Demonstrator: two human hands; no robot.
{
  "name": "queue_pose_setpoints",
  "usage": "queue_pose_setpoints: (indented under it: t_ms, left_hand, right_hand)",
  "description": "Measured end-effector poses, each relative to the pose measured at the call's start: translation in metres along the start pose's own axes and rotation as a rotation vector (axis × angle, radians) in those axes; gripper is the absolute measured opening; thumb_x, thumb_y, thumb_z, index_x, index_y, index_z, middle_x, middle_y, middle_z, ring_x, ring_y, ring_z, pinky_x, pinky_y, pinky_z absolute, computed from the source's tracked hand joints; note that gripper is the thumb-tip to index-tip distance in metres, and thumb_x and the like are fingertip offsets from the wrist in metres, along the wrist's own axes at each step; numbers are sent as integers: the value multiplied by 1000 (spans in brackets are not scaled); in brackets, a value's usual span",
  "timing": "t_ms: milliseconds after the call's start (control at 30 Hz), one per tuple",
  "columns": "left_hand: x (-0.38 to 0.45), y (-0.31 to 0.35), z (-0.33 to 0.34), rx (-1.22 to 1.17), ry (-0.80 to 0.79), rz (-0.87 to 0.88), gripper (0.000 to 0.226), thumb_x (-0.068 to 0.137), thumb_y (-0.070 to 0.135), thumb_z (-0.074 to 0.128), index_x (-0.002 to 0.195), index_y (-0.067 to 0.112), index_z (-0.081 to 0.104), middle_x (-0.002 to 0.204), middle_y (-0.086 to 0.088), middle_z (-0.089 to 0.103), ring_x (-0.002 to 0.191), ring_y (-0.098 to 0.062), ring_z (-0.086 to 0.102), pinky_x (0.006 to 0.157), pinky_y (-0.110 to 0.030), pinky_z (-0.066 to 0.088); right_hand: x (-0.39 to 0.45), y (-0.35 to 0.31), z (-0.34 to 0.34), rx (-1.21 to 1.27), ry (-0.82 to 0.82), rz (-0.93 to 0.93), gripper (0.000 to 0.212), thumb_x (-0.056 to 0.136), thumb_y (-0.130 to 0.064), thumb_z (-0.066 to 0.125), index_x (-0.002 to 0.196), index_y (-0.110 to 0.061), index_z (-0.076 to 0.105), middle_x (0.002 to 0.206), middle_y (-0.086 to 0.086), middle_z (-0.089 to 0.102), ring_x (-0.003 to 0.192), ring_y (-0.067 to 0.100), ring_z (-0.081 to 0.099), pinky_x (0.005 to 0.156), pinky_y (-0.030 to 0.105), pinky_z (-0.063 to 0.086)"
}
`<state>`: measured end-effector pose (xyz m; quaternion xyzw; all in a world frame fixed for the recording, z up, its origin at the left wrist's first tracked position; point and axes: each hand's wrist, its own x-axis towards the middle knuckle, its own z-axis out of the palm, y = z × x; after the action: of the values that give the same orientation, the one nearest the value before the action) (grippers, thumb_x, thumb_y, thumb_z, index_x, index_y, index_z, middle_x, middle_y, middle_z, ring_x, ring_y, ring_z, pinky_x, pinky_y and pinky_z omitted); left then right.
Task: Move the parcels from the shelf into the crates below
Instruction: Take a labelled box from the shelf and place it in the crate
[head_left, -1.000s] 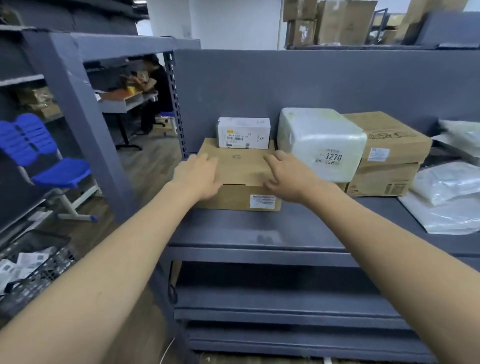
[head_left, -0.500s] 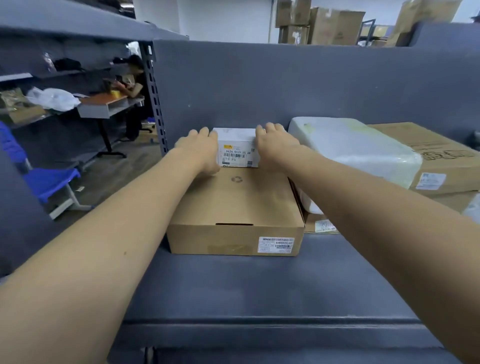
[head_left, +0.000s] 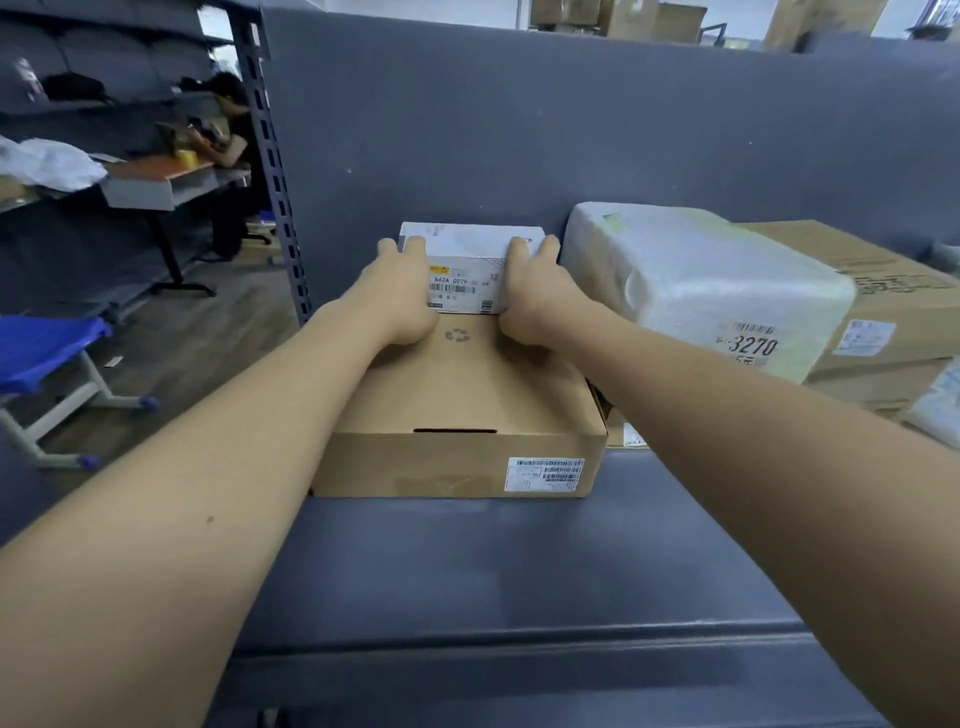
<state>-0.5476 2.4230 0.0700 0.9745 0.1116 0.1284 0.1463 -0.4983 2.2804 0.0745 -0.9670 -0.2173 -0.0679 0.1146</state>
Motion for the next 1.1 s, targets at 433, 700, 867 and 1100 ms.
queue_pose_setpoints:
  t_ms: [433,700,867,1100]
  left_hand:
    - [-191,42,-40,-205,331,-95,84,85,18,66,149,15,12,144,-12,23,126,-34,37,99,-38,34]
    - [-335,91,-12,-318,549,-73,92,67,8,81,141,23,27,140,-14,34,123,-32,42,93,-47,45]
    - [-365,118,2,-189,628,1,95,62,-10,74,138,22,25,131,-20,33,112,-34,42,84,-48,48]
    - [-371,147,-3,-174,465,63,85,66,-6,72,135,21,32,127,-8,42,100,-21,42,84,-40,38]
  right_hand:
    - [-158,-32,-57,123,388,-216,67,84,-7,54,145,0,25,151,31,9,127,42,33,100,41,29]
    - [-308,-2,-40,263,523,-213,81,65,-3,71,139,-2,38,147,33,22,112,41,37,95,46,33]
    - [-370,23,-30,297,451,-171,102,59,-5,76,144,-21,22,148,19,10,115,29,25,94,39,23]
    - [-395,77,-44,236,517,-131,98,62,3,72,141,-23,21,146,18,17,109,30,32,88,25,15]
